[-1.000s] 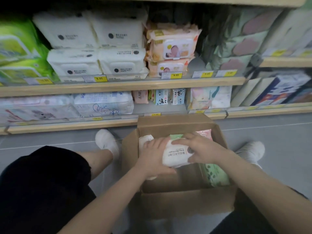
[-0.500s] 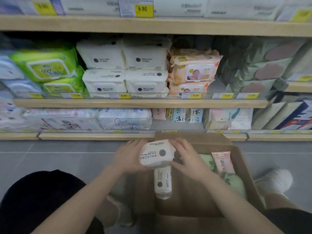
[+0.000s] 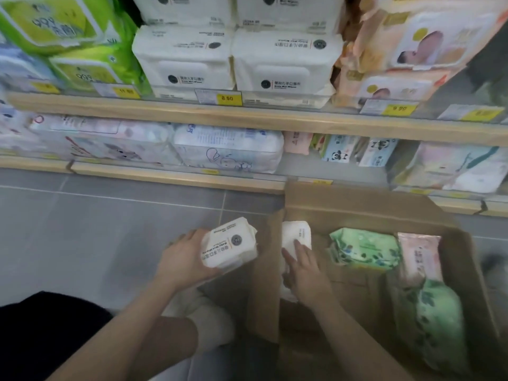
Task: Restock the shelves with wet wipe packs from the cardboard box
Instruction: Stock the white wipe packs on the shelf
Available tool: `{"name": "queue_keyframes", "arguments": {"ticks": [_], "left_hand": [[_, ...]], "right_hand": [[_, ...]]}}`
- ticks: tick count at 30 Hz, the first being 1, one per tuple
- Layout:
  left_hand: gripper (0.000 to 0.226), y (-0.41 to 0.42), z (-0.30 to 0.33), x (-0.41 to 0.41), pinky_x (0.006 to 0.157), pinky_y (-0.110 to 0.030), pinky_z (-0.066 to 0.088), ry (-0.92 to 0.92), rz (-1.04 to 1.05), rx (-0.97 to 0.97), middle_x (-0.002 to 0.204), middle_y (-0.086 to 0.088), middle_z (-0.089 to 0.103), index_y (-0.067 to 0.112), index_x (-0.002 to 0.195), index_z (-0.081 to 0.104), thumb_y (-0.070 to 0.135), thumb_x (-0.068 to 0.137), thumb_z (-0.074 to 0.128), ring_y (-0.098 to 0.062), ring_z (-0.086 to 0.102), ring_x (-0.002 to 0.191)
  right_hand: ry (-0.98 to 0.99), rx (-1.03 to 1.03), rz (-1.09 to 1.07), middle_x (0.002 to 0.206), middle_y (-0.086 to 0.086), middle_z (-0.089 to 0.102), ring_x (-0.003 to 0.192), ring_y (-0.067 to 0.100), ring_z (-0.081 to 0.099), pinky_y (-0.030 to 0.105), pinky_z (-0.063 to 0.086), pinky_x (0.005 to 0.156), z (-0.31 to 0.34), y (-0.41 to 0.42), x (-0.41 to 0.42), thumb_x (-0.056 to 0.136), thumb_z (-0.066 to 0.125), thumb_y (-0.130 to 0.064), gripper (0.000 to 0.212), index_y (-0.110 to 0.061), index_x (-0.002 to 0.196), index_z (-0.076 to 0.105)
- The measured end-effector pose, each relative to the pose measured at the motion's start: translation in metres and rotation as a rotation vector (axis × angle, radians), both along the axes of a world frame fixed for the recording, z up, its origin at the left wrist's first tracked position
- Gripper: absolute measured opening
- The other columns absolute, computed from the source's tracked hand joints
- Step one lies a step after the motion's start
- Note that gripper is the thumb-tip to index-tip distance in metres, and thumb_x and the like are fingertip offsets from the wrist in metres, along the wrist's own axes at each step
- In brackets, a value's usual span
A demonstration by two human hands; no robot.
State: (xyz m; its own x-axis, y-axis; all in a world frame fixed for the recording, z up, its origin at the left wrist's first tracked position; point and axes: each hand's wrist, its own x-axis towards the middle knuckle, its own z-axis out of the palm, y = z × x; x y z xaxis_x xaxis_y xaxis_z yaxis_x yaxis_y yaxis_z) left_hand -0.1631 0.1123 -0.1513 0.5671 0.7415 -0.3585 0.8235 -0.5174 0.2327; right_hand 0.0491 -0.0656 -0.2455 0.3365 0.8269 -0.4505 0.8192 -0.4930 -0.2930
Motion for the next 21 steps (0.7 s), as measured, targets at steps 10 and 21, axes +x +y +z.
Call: {"name": "queue_keyframes", "arguments": {"ticks": [10,21], "left_hand": [[0.094,0.005,-0.002,0.007,0.079,-0.034,0.043,-0.05,0.026,-0.012,0.114,0.005,0.056,0.03,0.125,0.041,0.073,0.041,0.054,-0.021,0.055,0.101],[0.096,0.007,-0.002,0.011,0.078,-0.035,0.043,-0.061,0.066,-0.038,0.111,0.007,0.056,0.032,0.123,0.041,0.074,0.037,0.051,-0.021,0.054,0.101]], "right_hand": [[0.007,-0.157,-0.311,0.159,-0.001,-0.008,0.144,0.031,0.019,0.048,0.042,0.102,0.01,-0.031,0.02,0.087,0.03,-0.069,0.071,-0.043,0.147,0.002],[0.09,-0.151,-0.44,0.156,0.014,-0.018,0.143,0.037,0.015,0.044,0.038,0.104,0.0,-0.004,-0.01,0.093,0.044,-0.05,0.087,-0.02,0.149,-0.016]]}}
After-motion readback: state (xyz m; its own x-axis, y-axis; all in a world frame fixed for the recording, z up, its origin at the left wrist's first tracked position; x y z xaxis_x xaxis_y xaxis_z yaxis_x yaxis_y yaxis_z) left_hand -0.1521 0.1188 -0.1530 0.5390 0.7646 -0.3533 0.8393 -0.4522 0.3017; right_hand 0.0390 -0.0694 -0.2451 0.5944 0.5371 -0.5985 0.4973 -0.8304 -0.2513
